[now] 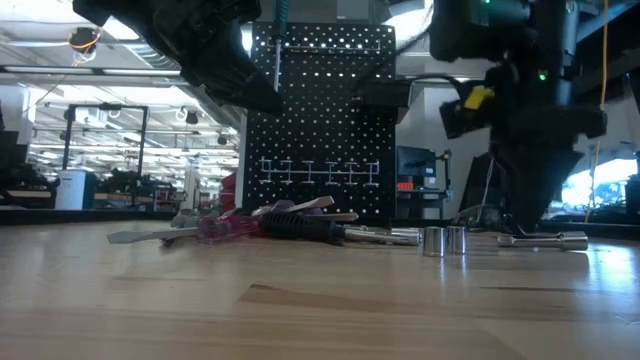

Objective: Hang tools onto peg board
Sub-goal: Put the silver extension bar into the black bin on the peg board

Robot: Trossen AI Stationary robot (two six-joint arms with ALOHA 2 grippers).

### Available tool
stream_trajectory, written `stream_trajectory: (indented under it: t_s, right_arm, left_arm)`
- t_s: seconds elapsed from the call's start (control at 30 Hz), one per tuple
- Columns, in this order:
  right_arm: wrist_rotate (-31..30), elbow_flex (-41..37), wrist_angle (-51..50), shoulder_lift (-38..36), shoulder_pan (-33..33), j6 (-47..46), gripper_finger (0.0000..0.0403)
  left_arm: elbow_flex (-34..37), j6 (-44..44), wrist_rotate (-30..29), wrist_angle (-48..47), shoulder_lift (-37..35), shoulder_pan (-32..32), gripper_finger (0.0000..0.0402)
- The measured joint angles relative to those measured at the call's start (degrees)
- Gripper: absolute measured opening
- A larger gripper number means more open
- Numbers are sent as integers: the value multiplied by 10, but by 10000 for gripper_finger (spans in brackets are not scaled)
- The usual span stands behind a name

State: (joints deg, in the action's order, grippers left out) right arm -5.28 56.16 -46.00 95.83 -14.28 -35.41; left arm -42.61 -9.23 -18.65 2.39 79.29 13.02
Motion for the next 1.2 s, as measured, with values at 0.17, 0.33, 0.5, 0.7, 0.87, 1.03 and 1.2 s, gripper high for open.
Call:
stream_trajectory:
  t_s: [0.17,0.33,0.5,0.7,0.87,1.03,1.2]
  right_arm:
    - [38,-31,33,0,1,1,149]
    - [43,-49,64,0,1,1,130]
    - [34,-58,73,-2,0,2,91]
    - [25,-60,73,-3,0,27,40]
    - [20,-53,62,-1,0,43,42]
    - [13,-17,8,0,1,71,53]
    - [-9,36,-50,-13,1,112,43]
  left_arm:
    - [0,0,0,0,0,0,136]
    - [0,0,0,0,0,0,136]
    - [0,0,0,0,0,0,136]
    - [0,0,0,0,0,0,136]
    - [0,0,0,0,0,0,136]
    - [0,0,0,0,0,0,136]
    - [0,0,0,0,0,0,136]
